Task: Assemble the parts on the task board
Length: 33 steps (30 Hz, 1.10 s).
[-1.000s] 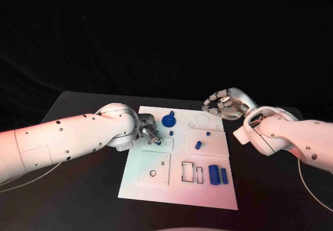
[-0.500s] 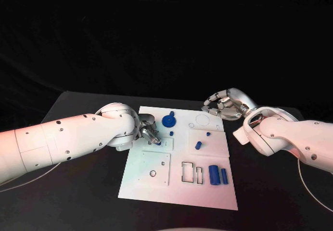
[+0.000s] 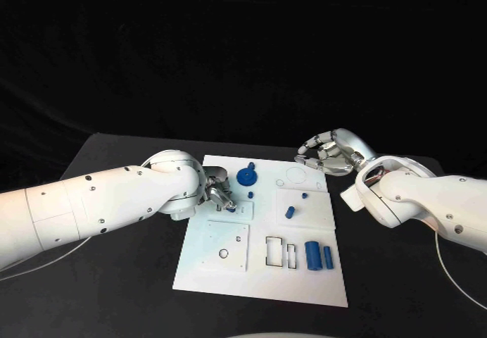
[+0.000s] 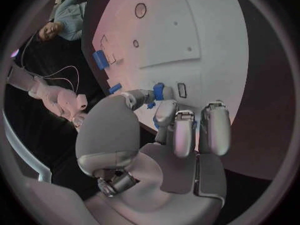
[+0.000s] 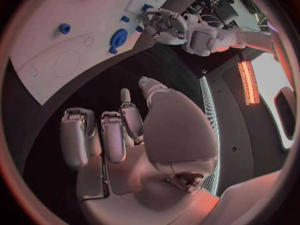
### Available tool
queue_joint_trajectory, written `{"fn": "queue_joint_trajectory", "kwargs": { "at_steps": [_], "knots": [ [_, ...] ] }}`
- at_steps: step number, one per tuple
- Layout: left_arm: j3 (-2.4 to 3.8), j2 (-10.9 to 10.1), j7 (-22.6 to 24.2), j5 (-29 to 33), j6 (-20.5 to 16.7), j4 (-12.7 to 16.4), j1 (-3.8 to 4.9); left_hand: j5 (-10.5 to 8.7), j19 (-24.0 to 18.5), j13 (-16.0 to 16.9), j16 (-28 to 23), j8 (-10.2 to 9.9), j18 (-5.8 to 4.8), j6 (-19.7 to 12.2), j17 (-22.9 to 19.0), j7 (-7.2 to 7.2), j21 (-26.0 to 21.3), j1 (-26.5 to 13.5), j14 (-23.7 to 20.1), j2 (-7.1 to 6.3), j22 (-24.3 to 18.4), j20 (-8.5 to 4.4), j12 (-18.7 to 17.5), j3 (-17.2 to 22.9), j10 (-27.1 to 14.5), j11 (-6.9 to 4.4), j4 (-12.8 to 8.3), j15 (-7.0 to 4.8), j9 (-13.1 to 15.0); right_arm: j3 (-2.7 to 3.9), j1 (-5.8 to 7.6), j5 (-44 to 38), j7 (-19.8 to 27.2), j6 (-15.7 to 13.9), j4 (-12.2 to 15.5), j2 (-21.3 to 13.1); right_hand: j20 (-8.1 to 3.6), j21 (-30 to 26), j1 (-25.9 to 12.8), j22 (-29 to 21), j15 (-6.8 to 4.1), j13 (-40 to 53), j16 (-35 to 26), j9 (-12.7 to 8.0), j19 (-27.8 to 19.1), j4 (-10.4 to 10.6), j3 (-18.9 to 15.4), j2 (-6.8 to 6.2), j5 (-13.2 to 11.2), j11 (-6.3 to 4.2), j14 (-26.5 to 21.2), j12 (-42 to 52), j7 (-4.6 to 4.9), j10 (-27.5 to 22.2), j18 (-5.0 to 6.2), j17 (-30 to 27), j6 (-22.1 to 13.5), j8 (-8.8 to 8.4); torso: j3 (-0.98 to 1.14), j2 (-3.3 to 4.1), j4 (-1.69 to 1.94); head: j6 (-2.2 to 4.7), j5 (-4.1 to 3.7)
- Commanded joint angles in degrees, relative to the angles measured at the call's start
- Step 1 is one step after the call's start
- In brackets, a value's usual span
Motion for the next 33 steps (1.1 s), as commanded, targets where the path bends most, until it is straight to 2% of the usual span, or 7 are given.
{"fn": "queue_joint_trajectory", "kwargs": {
  "at_steps": [1,16,33],
  "knots": [
    [-0.07,0.4,0.1,1.3,1.6,0.0,-0.11,-0.44,0.1,0.3,0.4,0.1,-0.7,1.3,14.0,-1.15,0.3,-0.4,5.6,0.59,0.6,-0.27,0.5,7.2,0.5,0.02,-7.3,-0.48,0.2,0.0,-0.05,-0.6,0.1,0.4,0.0,0.1,-0.26,-0.3,-0.7,10.2,-0.19,1.7,-0.3,0.1,1.6,0.4,0.1,-0.04,0.4,-0.02,4.0,-0.3,0.11,-0.2,0.67,6.5,-0.4,0.27,0.06,0.08,-0.01,-0.05,-0.02],
    [-0.07,1.4,0.1,1.8,2.0,-1.1,-0.12,-1.2,0.4,2.0,0.6,-0.1,-0.79,2.1,14.4,-1.85,0.3,-3.0,5.7,1.02,0.9,-0.73,1.7,2.6,1.2,-0.5,-4.9,-0.94,1.2,0.0,-0.05,-0.6,0.1,0.4,0.1,0.0,-0.26,-0.4,-0.8,10.2,-0.19,1.7,-0.3,0.1,1.5,0.4,0.1,-0.06,0.4,-0.01,4.0,-0.3,0.11,-0.3,0.69,6.5,-0.4,0.3,-0.07,0.05,0.08,-0.29,-0.32],
    [-0.07,1.7,-0.1,1.9,3.4,-1.5,-0.12,-1.26,0.7,3.5,0.8,-0.5,-0.86,3.1,14.8,-2.25,0.3,-4.8,5.8,0.56,1.2,-1.04,2.9,-2.0,1.6,-0.82,-2.3,-1.21,1.5,0.0,-0.05,-0.6,0.1,0.3,0.1,-0.1,-0.26,-0.5,-2.2,10.1,-0.2,1.6,-0.4,0.4,1.6,0.6,-0.4,0.01,-0.1,-0.02,4.0,-0.4,0.06,-0.3,0.69,6.4,-0.7,0.79,-0.13,0.04,0.15,-0.55,-0.58]
  ]
}}
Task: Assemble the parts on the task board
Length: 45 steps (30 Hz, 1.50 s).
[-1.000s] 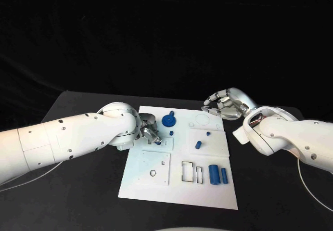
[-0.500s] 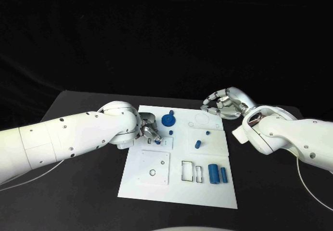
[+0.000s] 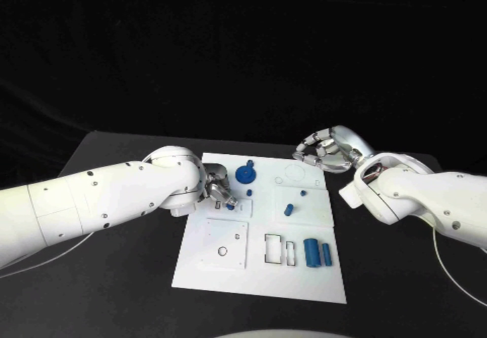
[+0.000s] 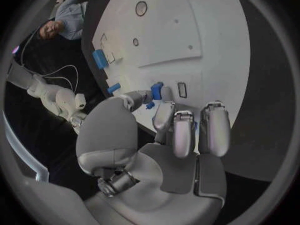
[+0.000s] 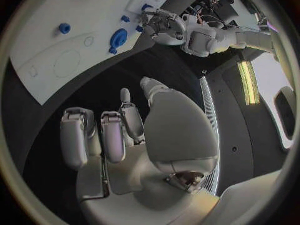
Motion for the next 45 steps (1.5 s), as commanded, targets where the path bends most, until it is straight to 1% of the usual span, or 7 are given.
{"fn": "queue_joint_trajectory", "kwargs": {
  "at_steps": [1,11,16,30,37,42,45],
  "knots": [
    [-0.17,0.4,0.4,0.9,2.0,0.2,-0.26,-0.16,0.1,0.1,0.3,-0.4,-0.85,1.7,14.8,-1.43,0.3,-0.6,5.8,-0.05,1.2,-0.43,0.2,-0.6,0.3,-0.08,0.2,-0.43,-0.1,0.0,-0.04,-0.5,0.1,0.2,0.1,0.0,-0.26,-0.2,-0.7,10.2,-0.2,1.6,-0.2,0.1,1.6,0.2,-0.1,-0.15,-0.3,-0.02,4.0,-0.4,-0.13,-0.3,0.69,6.4,-0.5,0.17,-0.02,-0.01,0.01,-0.02,-0.04],
    [-0.17,0.3,0.4,0.9,1.9,0.1,-0.26,-0.36,0.2,0.6,0.5,-0.8,-0.9,2.3,15.1,-1.55,0.3,-1.8,5.9,-0.32,1.3,-0.53,0.5,-5.1,0.4,-0.17,3.1,-0.52,0.2,0.0,-0.04,-0.5,0.2,-0.1,0.0,0.0,-0.31,-0.4,-2.2,10.1,-0.26,1.6,-0.3,0.4,1.6,0.3,-0.8,0.08,-1.5,-0.08,4.0,-0.3,-0.22,-0.3,0.71,6.4,-0.8,0.72,0.0,-0.06,0.0,-0.15,-0.06],
    [-0.17,0.3,0.4,0.9,1.4,0.0,-0.26,-0.61,0.2,0.7,0.5,-1.0,-0.9,2.6,15.1,-1.52,0.3,-2.4,5.9,-0.34,1.4,-0.55,0.5,-7.8,0.4,-0.15,4.8,-0.51,0.3,0.0,-0.04,-0.4,0.2,-0.1,0.0,0.0,-0.37,-0.5,-3.1,10.1,-0.32,1.5,-0.3,0.6,1.6,0.2,-1.6,0.07,-0.1,-0.14,4.0,-0.3,-0.29,-0.3,0.72,6.3,-1.1,1.08,0.05,-0.04,0.02,-0.06,-0.09],
    [-0.04,-0.5,0.5,0.6,-0.2,0.4,-0.26,-0.58,0.3,0.8,0.5,-1.3,-0.92,2.7,15.1,-1.5,0.3,-2.6,5.9,-0.1,1.5,-0.56,0.4,-10.3,0.4,-0.13,6.5,-0.51,0.3,0.0,-0.04,-0.3,0.3,-0.1,0.0,-0.1,-0.39,-0.6,-4.0,10.1,-0.33,1.4,-0.4,0.8,1.5,0.3,-2.3,0.23,-0.2,-0.16,4.0,-0.4,-0.32,-0.4,0.75,6.3,-1.3,1.33,0.0,-0.04,-0.02,0.29,-0.22],
    [1.22,-1.5,0.4,1.0,-1.2,1.2,-0.25,-0.52,0.3,0.0,0.3,-1.7,-0.9,2.6,14.7,-1.3,0.2,-4.6,5.8,0.22,1.4,-0.49,-0.3,-13.0,0.0,0.03,7.0,-0.4,0.4,0.0,-0.06,-0.1,0.5,-0.2,-0.2,-0.2,-0.41,-0.9,-4.2,9.9,-0.35,1.2,-0.5,0.8,1.4,0.2,-2.7,0.04,-0.5,-0.17,3.9,-0.6,-0.34,-0.6,0.81,6.1,-1.5,1.43,0.0,-0.06,0.0,0.52,-0.34],
    [2.47,-1.9,0.5,2.7,-2.0,1.5,-0.22,-1.59,0.2,-1.7,-0.1,-2.2,-0.85,1.9,14.0,-1.06,0.1,-9.6,5.6,1.37,1.2,-0.32,-1.9,-15.6,-1.0,0.28,7.2,-0.2,0.5,0.0,-0.1,0.0,0.5,-0.3,-0.4,-0.1,-0.41,-1.3,-4.4,9.7,-0.35,1.0,-0.7,0.9,1.2,0.3,-3.1,0.01,-0.7,-0.16,3.8,-0.8,-0.33,-0.8,0.91,5.7,-1.6,1.52,0.0,-0.03,0.03,0.52,-0.32],
    [3.06,-2.1,0.5,3.1,-2.1,1.7,-0.16,-4.65,0.1,-1.9,-0.1,-2.2,-0.82,1.7,13.9,-1.05,0.0,-10.6,5.5,1.16,1.1,-0.26,-2.0,-17.0,-1.2,0.3,7.1,-0.17,0.7,0.0,-0.13,0.0,0.6,-0.4,-0.5,-0.1,-0.42,-1.2,-4.5,9.7,-0.35,1.0,-0.7,0.9,1.2,0.3,-3.2,0.03,-0.8,-0.16,3.8,-0.8,-0.33,-0.8,0.9,5.7,-1.7,1.54,0.0,-0.05,0.01,0.5,-0.21]
  ]
}}
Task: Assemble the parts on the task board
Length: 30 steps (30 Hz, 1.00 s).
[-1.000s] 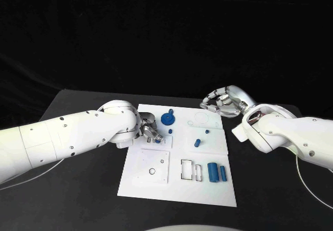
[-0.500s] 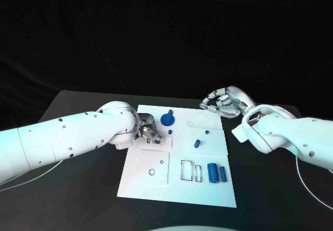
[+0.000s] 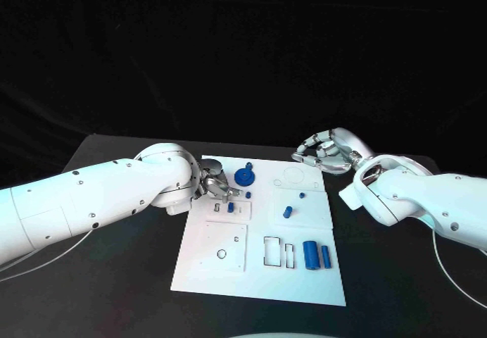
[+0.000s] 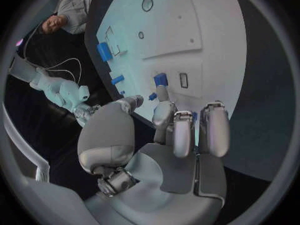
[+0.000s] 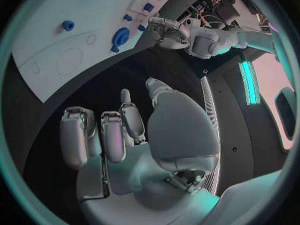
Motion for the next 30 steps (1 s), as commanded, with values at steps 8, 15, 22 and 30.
{"fn": "queue_joint_trajectory", "kwargs": {
  "at_steps": [8,15,22,30],
  "knots": [
    [1.17,-1.1,0.5,1.0,0.0,-0.7,0.85,-2.76,-0.6,-1.2,-0.6,-0.5,-0.62,-1.2,13.3,0.04,-0.5,6.1,5.6,0.21,0.3,-0.07,-1.2,-0.5,-1.3,0.08,-1.1,0.03,0.5,0.0,-0.11,-0.1,0.4,0.0,-0.1,0.0,-0.42,-0.3,-0.7,9.6,-0.35,0.9,-0.3,0.1,1.1,0.0,-0.5,0.0,-0.3,-0.16,3.8,-0.4,0.0,-0.4,0.92,5.5,-0.4,0.41,0.03,0.02,0.02,0.09,0.14],
    [1.79,-2.0,1.0,2.5,3.4,-4.1,3.27,-3.19,-3.9,-8.0,-2.2,-5.0,0.37,-5.5,10.3,2.31,-3.3,9.2,4.7,-0.68,-4.8,0.87,-7.6,-0.9,-5.6,1.87,-0.2,1.47,-1.7,0.0,-0.11,-0.1,0.3,0.1,-0.2,-0.1,-0.42,-0.3,-0.3,9.7,-0.36,1.0,-0.3,0.1,1.2,-0.2,-0.5,0.26,0.0,-0.18,3.8,-0.4,-0.01,-0.4,0.9,5.6,-0.5,0.49,0.06,0.02,0.1,0.2,0.11],
    [1.81,-0.6,1.4,1.2,6.3,-8.4,4.54,-3.4,-3.8,-8.5,-2.2,-6.0,0.4,-5.1,10.4,2.66,-3.4,8.1,4.7,-0.74,-4.8,1.42,-7.9,-2.1,-5.8,2.29,-0.1,1.93,-2.7,0.0,-0.11,-0.1,0.2,0.1,-0.1,-0.1,-0.42,-0.3,-0.3,9.7,-0.36,1.0,-0.3,0.1,1.2,-0.2,-0.5,0.27,0.1,-0.18,3.8,-0.4,-0.01,-0.4,0.9,5.6,-0.5,0.5,-0.13,0.23,0.01,0.31,0.16],
    [1.42,1.5,1.3,-0.1,7.9,-11.3,4.59,-3.34,-3.7,-8.4,-2.1,-6.2,0.38,-5.0,10.6,2.69,-3.4,8.2,4.8,-0.81,-4.7,1.5,-7.8,-2.3,-5.8,2.33,-0.2,1.98,-2.9,0.0,-0.11,-0.2,0.2,0.2,-0.1,0.0,-0.43,-0.2,-0.2,9.7,-0.37,1.0,-0.3,0.2,1.2,-0.2,-0.5,0.38,0.3,-0.19,3.8,-0.4,-0.01,-0.4,0.88,5.6,-0.6,0.55,-0.23,0.36,0.01,0.39,0.39]
  ]
}}
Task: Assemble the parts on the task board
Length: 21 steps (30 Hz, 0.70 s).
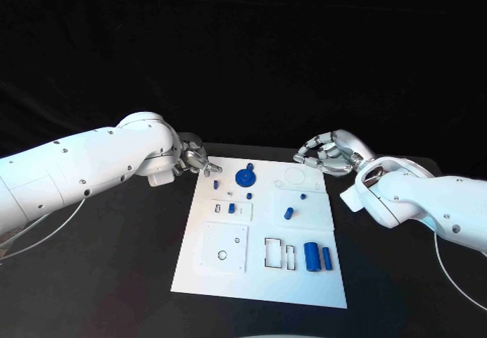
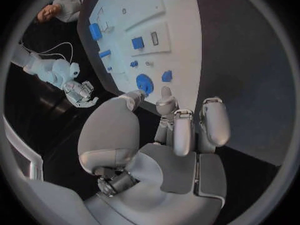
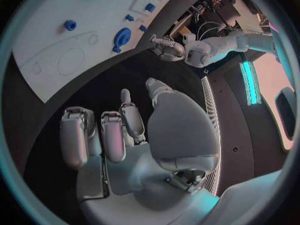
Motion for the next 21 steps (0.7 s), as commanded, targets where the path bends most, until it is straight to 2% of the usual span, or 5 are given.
{"fn": "queue_joint_trajectory", "kwargs": {
  "at_steps": [1,9,21],
  "knots": [
    [-0.15,0.9,0.7,-1.3,3.3,-1.3,0.08,-0.34,0.1,0.1,-0.1,-0.3,0.38,0.1,10.6,0.27,-0.2,-0.4,4.8,-0.18,0.1,0.38,-0.2,-0.5,-0.2,0.2,0.0,0.53,-0.1,0.0,-0.04,-0.2,0.2,0.3,0.1,0.1,-0.43,-0.2,-0.1,9.7,-0.37,1.0,-0.3,0.1,1.2,0.0,-0.4,0.29,0.3,-0.02,3.8,-0.1,-0.06,-0.2,0.89,5.7,-0.6,0.33,-0.06,0.03,0.0,-0.01,0.15],
    [-0.81,3.4,0.5,-1.4,5.2,-4.6,-0.3,-0.32,0.1,-0.2,0.0,-0.4,0.39,0.2,10.7,0.31,-0.3,-0.5,4.8,-0.16,0.1,0.44,-0.4,-0.7,-0.3,0.25,0.0,0.57,-0.3,0.0,-0.04,-0.3,0.2,0.3,0.1,0.2,-0.43,-0.2,-0.1,9.7,-0.37,1.0,-0.3,0.1,1.2,0.0,-0.4,0.29,0.3,-0.02,3.8,-0.1,-0.06,-0.2,0.89,5.7,-0.6,0.33,-0.06,0.06,-0.11,-0.21,0.37],
    [-1.35,5.8,0.4,-1.3,6.0,-7.9,-1.34,-0.26,0.1,-0.3,0.1,-0.6,0.39,0.2,10.9,0.35,-0.3,-0.3,4.9,-0.02,0.1,0.49,-0.5,-0.7,-0.4,0.29,0.0,0.62,-0.4,0.0,-0.04,-0.3,0.2,0.3,0.1,0.3,-0.43,-0.3,-0.1,9.7,-0.37,1.0,-0.3,0.1,1.2,0.0,-0.4,0.34,0.4,-0.02,3.8,-0.1,-0.06,-0.2,0.89,5.7,-0.6,0.35,-0.01,0.02,-0.11,-0.47,0.29]
  ]
}}
